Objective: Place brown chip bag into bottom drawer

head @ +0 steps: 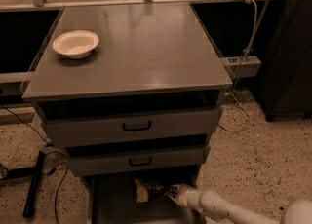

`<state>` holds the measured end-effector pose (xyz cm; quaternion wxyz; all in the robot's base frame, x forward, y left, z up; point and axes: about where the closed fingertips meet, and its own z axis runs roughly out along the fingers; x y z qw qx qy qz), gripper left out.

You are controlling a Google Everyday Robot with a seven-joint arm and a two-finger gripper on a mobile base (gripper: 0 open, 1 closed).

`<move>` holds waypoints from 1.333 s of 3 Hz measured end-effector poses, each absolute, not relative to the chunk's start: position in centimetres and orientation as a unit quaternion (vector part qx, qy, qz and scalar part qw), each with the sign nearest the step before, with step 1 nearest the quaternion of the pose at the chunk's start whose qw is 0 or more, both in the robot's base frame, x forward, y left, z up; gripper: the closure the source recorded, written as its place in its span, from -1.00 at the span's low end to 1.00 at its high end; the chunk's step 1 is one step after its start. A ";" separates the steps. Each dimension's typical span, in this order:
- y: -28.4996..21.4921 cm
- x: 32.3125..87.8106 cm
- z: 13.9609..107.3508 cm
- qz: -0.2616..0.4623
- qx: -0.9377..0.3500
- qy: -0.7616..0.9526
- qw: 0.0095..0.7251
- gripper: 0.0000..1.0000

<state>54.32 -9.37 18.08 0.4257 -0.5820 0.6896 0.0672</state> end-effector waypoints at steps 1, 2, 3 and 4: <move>-9.4 54.3 18.1 0.067 -0.582 0.690 0.426 -0.18; -9.4 54.3 18.1 0.067 -0.582 0.690 0.426 -0.64; -9.4 54.3 18.1 0.067 -0.582 0.690 0.426 -1.00; -9.4 54.3 18.1 0.067 -0.582 0.690 0.426 -1.00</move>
Offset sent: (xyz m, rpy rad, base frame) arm 0.0000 0.0000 0.0000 0.0000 0.0000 0.0000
